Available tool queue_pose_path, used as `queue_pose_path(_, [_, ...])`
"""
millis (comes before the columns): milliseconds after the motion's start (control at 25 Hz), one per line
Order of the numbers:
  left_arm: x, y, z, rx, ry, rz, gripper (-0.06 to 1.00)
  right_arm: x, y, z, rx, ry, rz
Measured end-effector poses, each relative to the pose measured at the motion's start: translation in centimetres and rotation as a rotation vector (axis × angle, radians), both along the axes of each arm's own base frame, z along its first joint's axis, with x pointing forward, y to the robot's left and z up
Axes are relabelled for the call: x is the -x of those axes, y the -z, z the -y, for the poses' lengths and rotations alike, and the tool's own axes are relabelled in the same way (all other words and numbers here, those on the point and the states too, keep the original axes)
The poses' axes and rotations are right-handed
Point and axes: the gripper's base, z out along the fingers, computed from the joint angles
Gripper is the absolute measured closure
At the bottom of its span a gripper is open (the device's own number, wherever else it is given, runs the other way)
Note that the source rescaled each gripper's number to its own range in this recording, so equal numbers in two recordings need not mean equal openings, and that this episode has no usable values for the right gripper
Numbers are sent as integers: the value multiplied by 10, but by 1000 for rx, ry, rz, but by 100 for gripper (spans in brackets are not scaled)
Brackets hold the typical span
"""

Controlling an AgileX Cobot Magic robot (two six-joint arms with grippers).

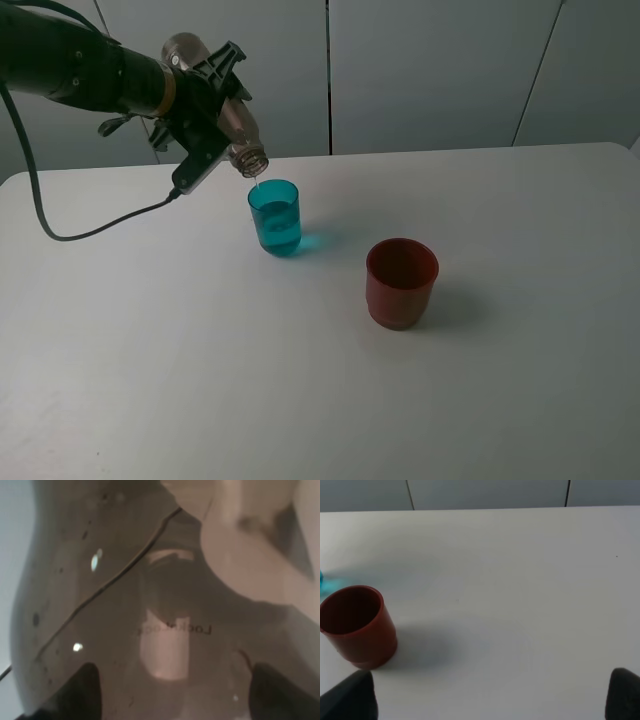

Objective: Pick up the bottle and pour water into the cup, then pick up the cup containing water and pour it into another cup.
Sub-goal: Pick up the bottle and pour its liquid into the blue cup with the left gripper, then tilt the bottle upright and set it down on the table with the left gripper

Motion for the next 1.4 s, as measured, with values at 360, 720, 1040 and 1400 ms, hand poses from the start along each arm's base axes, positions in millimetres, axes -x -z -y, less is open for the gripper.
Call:
queue_pose_path(360, [1,0,3,-28,25,13,92,0,0,0,0,0,0])
queue_pose_path(720, [1,0,3,-40,36,18,92,0,0,0,0,0,0])
queue_pose_path(1040, [2,-1,6,279,-154,-123,92,0,0,0,0,0,0])
queue_pose_path(1400, [-3,-3,-9,1160,-622,-443,92,0,0,0,0,0,0])
